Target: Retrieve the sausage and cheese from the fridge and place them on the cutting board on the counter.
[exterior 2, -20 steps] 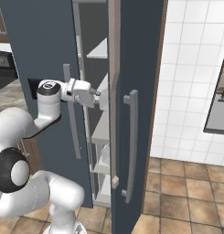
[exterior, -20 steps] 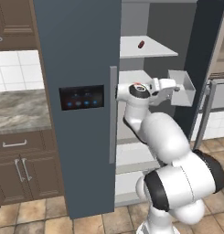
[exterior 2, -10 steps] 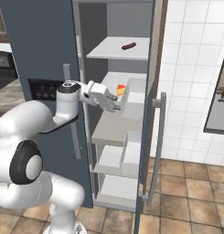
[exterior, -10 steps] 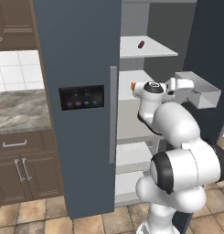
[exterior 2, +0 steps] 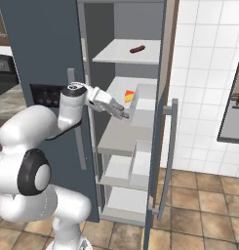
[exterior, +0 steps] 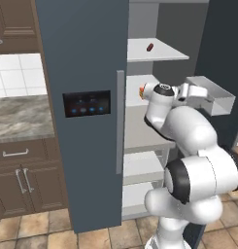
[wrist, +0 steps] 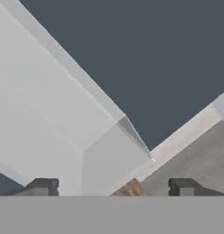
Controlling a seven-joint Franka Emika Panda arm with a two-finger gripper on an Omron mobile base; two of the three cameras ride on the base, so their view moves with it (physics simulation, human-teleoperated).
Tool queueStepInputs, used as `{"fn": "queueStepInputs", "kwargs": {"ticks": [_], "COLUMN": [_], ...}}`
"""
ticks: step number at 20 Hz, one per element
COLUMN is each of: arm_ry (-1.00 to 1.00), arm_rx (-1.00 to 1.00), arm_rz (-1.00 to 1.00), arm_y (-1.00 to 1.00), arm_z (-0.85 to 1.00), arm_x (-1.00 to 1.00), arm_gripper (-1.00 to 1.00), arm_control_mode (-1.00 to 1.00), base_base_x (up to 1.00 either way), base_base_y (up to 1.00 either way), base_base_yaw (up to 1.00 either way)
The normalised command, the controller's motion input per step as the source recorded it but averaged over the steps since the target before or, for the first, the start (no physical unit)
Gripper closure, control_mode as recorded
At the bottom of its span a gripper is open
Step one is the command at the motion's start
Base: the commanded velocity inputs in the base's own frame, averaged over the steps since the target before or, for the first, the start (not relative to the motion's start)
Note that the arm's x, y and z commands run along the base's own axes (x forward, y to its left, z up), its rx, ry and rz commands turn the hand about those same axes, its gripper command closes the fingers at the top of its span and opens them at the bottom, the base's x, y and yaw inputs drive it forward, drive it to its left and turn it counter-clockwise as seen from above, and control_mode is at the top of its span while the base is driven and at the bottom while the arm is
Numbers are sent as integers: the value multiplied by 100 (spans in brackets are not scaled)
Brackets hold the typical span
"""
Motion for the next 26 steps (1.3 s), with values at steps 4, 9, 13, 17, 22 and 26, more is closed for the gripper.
{"fn": "queueStepInputs", "kwargs": {"ticks": [4, 9, 13, 17, 22, 26], "arm_ry": [-58, -45, -17, -7, 0, 2], "arm_rx": [-2, 1, 0, 0, 0, 0], "arm_rz": [5, 21, 41, 43, 22, 18], "arm_y": [56, 74, 15, 0, 0, 41], "arm_z": [44, 36, 37, 31, 13, 0], "arm_x": [-99, -80, -32, -28, -21, 0], "arm_gripper": [-100, -100, -100, -100, -100, -100], "arm_control_mode": [-100, -100, -100, -100, -100, -100], "base_base_x": [0, 0, 0, 0, 0, 0], "base_base_y": [0, 0, 0, 0, 0, 0], "base_base_yaw": [0, 0, 0, 0, 0, 0]}}
